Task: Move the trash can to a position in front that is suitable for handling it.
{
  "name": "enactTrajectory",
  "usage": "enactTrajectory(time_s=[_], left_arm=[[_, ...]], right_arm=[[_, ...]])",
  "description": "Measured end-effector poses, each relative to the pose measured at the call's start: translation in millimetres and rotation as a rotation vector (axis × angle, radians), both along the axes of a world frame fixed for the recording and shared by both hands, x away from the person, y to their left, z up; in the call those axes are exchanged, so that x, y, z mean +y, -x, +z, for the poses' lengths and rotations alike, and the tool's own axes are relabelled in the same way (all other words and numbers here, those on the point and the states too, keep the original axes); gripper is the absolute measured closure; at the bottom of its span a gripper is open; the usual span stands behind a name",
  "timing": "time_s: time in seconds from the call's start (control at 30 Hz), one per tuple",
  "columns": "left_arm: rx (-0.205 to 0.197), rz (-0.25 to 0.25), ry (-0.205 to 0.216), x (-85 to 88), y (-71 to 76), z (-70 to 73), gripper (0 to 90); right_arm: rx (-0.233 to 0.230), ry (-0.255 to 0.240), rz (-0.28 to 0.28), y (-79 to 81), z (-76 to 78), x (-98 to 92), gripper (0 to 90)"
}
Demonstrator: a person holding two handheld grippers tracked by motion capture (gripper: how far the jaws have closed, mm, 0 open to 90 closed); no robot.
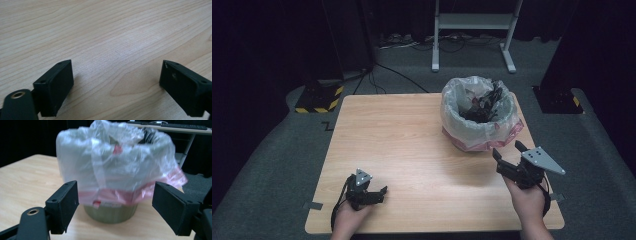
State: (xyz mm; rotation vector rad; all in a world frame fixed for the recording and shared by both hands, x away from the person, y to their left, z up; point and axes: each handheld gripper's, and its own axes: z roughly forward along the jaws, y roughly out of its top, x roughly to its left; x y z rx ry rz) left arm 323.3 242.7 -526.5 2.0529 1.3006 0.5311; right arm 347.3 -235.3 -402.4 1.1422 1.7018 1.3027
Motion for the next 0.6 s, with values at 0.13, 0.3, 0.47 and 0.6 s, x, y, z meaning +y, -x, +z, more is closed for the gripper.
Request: enactTrajectory(time_s=[0.13,0.3,0.47,0.6], left_arm=[[0.004,-0.002,0.003,-0.4,-0.2,-0.1,8.3],[0.004,-0.001,0.002,-0.7,-0.3,0.0,8.2],[0.004,0.0,0.002,-0.9,-0.4,0.0,8.0],[0.004,-0.001,0.002,-0.8,-0.4,-0.1,8.0]], right_arm=[[-0.025,-0.013,-0.017,-8.6,10.4,-1.0,22.6],[-0.052,-0.028,-0.044,-21.8,23.3,-4.9,25.8],[-0.082,-0.036,-0.084,-40.5,34.4,-10.3,37.4],[-0.057,-0.028,-0.117,-62.2,38.9,-14.8,46.9]])
